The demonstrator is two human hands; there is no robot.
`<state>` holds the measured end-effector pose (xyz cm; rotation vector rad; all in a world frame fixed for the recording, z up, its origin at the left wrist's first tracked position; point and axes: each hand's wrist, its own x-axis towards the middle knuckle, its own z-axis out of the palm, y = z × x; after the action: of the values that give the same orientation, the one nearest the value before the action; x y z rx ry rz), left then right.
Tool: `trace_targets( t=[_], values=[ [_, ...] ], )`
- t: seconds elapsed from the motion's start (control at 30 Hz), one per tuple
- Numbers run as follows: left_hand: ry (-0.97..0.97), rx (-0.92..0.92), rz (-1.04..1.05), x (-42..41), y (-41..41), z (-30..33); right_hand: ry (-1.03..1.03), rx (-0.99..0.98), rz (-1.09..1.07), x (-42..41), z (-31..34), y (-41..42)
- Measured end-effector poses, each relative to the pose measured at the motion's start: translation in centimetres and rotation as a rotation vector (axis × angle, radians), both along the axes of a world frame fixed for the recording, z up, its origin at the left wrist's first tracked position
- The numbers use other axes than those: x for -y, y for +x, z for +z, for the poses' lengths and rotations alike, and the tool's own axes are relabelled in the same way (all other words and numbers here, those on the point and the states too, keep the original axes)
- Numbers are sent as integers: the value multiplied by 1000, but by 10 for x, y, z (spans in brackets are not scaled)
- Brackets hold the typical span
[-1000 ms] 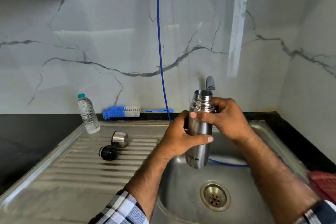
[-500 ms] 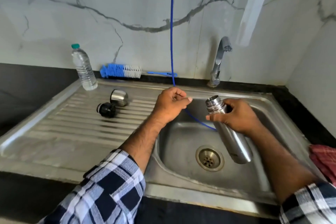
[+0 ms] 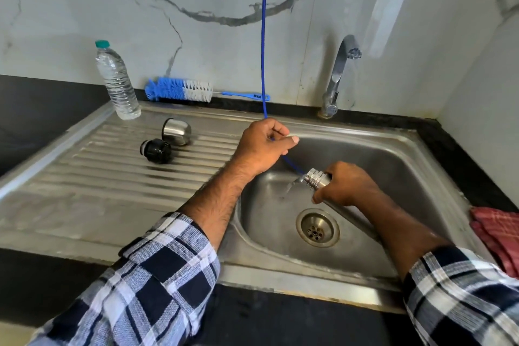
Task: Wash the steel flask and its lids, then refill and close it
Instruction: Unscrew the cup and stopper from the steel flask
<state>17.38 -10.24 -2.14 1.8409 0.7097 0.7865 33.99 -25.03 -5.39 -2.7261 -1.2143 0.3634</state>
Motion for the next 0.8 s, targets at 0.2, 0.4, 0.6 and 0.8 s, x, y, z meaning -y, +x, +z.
trace_targets(
  t=[0.2, 0.4, 0.6, 0.8],
  values=[
    [18, 0, -4, -1, -1, 0, -97, 22, 14, -2, -6, -4],
    [22, -13, -15, 0, 0, 1, -155, 98, 47, -1, 0, -9],
    [30, -27, -14, 1, 0, 0, -176, 137, 70, -1, 5, -16],
    [31, -39, -15, 3, 1, -1, -185, 137, 72, 1, 10, -20]
  ],
)
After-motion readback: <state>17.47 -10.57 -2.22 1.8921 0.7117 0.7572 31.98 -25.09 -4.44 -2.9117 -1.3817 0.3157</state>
